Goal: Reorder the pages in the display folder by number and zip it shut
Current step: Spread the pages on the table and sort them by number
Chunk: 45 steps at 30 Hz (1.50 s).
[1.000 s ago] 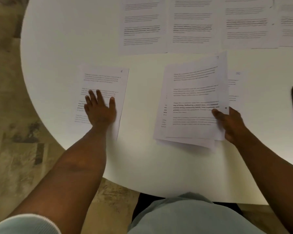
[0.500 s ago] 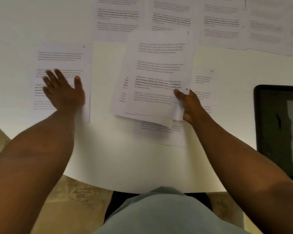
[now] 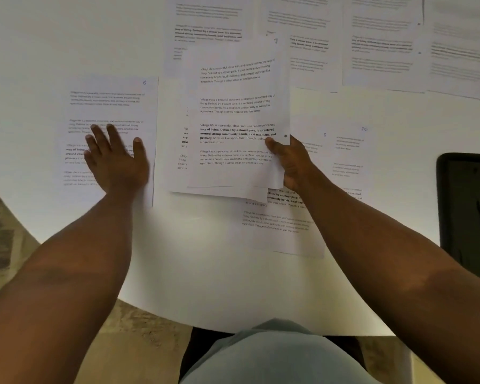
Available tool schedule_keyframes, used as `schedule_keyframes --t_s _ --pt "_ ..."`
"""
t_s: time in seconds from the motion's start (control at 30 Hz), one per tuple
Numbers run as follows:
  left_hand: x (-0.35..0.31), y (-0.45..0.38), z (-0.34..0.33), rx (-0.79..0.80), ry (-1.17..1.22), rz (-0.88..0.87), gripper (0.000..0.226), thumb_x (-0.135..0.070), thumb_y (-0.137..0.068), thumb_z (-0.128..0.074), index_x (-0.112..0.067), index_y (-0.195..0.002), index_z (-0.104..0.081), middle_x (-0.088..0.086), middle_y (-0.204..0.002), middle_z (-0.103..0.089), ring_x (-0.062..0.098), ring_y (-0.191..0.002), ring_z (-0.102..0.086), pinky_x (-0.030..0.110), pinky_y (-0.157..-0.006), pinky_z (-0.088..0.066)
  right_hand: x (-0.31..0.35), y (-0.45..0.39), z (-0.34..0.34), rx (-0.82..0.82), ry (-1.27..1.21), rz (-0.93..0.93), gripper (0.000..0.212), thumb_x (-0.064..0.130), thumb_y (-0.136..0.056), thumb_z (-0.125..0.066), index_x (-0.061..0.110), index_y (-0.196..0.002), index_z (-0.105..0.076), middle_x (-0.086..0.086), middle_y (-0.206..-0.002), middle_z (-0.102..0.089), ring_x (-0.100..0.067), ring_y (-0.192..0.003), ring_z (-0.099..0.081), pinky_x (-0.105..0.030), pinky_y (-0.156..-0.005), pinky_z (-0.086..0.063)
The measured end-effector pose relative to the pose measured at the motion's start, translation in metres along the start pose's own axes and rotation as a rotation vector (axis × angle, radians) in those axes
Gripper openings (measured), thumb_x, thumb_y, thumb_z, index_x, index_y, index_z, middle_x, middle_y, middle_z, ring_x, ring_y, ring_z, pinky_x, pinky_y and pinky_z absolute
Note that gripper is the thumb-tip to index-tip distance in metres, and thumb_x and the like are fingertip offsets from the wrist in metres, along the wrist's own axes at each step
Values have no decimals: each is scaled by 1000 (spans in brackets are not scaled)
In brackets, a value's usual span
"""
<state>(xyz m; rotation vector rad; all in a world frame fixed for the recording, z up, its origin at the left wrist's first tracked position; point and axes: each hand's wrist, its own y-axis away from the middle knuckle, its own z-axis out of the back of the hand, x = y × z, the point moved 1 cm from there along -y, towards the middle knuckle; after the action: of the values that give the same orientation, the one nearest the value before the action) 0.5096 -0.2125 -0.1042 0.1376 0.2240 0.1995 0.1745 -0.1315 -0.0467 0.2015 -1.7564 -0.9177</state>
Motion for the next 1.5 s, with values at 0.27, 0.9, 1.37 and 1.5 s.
schedule_keyframes --t_s 0.27,0.9,1.37,1.5 --pt "-39 15 25 -171 690 66 59 -49 -99 -41 -8 -141 -43 5 -140 -50 17 -129 -47 25 -110 -33 7 6 1 45 24 10 36 12 -92 -63 10 -128 -57 -10 -123 -66 -27 -112 -63 -49 -95 -52" --pt "-107 117 31 707 1275 238 26 -16 -98 -56 -15 -123 -64 7 -113 -72 25 -104 -69 41 -90 -55 -22 70 81 2 381 70 30 37 -98 -52 16 -116 -64 -2 -112 -70 -21 -103 -67 -41 -94 -53" --pt "-6 107 110 339 1318 291 23 -16 -98 -54 -19 -117 -66 3 -109 -73 18 -93 -71 32 -76 -59 8 39 41 -147 255 279 37 31 -96 -59 10 -126 -62 6 -114 -62 -5 -102 -57 -9 -81 -44" --pt "15 106 147 189 1292 222 20 -17 -99 -53 -21 -113 -66 -1 -108 -73 15 -95 -70 31 -81 -58 3 21 20 -131 297 269 36 33 -95 -61 8 -121 -65 1 -111 -66 -16 -106 -63 -33 -98 -50"
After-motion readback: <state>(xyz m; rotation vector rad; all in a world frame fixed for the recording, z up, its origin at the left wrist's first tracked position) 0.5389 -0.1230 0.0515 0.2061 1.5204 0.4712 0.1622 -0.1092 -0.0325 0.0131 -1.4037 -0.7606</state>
